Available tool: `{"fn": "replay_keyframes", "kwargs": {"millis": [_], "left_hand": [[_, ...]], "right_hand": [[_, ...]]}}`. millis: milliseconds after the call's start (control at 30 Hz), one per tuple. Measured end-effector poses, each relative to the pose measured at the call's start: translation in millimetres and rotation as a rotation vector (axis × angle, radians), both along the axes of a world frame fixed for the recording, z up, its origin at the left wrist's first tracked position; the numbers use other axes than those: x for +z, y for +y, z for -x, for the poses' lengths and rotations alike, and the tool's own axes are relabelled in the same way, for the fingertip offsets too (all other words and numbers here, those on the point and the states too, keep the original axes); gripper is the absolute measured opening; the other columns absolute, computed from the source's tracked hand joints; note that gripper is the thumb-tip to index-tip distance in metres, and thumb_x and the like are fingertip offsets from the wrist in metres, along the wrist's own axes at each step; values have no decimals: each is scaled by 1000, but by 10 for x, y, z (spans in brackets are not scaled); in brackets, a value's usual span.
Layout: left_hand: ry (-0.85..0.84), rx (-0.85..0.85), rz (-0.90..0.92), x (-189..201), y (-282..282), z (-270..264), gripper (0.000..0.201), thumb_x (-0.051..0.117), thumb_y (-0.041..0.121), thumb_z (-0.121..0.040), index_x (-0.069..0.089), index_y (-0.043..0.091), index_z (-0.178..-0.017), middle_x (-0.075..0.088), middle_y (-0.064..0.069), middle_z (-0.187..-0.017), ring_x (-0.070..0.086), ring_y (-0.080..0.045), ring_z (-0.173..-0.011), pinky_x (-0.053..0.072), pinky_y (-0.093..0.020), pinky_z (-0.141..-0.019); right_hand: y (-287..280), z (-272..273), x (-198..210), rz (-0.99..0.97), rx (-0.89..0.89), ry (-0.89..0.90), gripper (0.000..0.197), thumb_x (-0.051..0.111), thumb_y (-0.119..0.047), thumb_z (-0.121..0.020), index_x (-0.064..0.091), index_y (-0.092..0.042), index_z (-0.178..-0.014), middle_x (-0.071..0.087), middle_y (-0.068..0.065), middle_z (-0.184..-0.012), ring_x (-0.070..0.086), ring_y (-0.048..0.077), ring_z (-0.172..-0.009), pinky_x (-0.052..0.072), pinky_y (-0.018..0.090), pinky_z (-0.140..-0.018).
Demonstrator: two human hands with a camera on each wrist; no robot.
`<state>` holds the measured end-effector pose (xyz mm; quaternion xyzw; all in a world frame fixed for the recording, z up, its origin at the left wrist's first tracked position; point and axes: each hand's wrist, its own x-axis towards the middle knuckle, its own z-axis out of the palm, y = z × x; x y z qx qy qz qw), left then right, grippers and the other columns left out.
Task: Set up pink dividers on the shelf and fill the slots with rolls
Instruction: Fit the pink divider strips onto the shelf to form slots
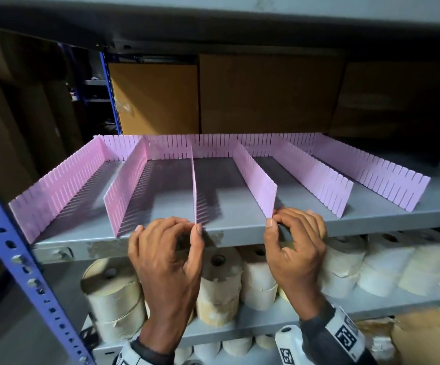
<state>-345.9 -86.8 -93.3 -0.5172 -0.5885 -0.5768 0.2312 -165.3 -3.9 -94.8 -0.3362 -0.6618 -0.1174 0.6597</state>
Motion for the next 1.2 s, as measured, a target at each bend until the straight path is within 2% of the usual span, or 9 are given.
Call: {"fn": "replay_keyframes", "kwargs": {"millis": [233, 333, 400, 467, 667, 800, 900, 1000, 1200], "left_hand": [[-54, -73, 13, 62, -76, -28, 15, 66, 29, -93, 72, 17, -86, 71, 7, -95, 65, -19, -96, 33, -49, -112], [-111, -215, -21, 56, -232, 58, 15, 64, 26, -95, 73, 16, -90, 73, 10, -101, 67, -13, -106, 36, -49, -116], [-158, -268, -94, 28, -392, 151, 14, 64, 21, -95, 74, 11, -91, 74, 8, -101, 69, -14, -105, 44, -50, -110], [-167, -241, -162, 12, -553, 264, 11, 64, 16, -95, 73, 9, -92, 73, 6, -100, 70, -18, -102, 50, -52, -102], [-175, -63, -191, -1, -704, 684, 16, 63, 12, -95, 72, 0, -93, 72, -1, -97, 70, -29, -106, 49, -63, -99], [-132, -44, -69, 32, -643, 908, 13, 68, 16, -93, 73, 4, -93, 72, 2, -101, 67, -28, -116, 36, -55, -117], [-89, -36, 14, 28, -587, 989, 15, 72, 23, -92, 75, 9, -94, 73, 3, -105, 64, -24, -119, 30, -52, -120], [-65, -19, 28, 25, -546, 1013, 20, 69, 30, -94, 75, 12, -90, 74, 2, -100, 66, -24, -110, 28, -55, -120], [-59, 4, 7, 46, -511, 992, 10, 75, 23, -89, 76, 13, -86, 71, 3, -94, 65, -23, -96, 32, -63, -110]], "right_hand": [[-164, 13, -3, 44, 100, 140, 13, 63, -9, -89, 69, 2, -92, 71, 11, -99, 66, 30, -94, 46, 58, -95], [-421, 149, -18, -5, 217, 174, 14, 60, -8, -91, 67, 4, -92, 69, 11, -101, 65, 30, -99, 50, 45, -93], [-569, 334, -12, -40, 294, 95, 15, 59, -10, -91, 68, 2, -89, 69, 10, -99, 65, 28, -99, 48, 39, -94], [-606, 539, 25, -38, 322, 33, 16, 60, -11, -90, 70, 2, -89, 70, 9, -98, 65, 29, -99, 48, 38, -95], [-436, 905, 53, 40, 170, -29, 16, 64, -18, -90, 70, -4, -89, 72, 6, -96, 65, 30, -98, 47, 49, -92], [-373, 975, -8, -7, 119, -37, 15, 63, -19, -92, 70, -8, -84, 71, 3, -93, 66, 29, -92, 45, 49, -89], [-358, 988, -14, -15, 93, -40, 15, 63, -19, -93, 69, -9, -84, 71, 3, -92, 65, 29, -91, 44, 47, -88], [-363, 1002, -10, -26, 88, -37, 12, 64, -18, -91, 69, -9, -84, 71, 2, -91, 65, 28, -88, 44, 45, -87], [-367, 1031, -8, -36, 42, -15, 12, 67, -18, -89, 70, -10, -81, 71, 1, -89, 63, 25, -83, 44, 44, -85]]}}
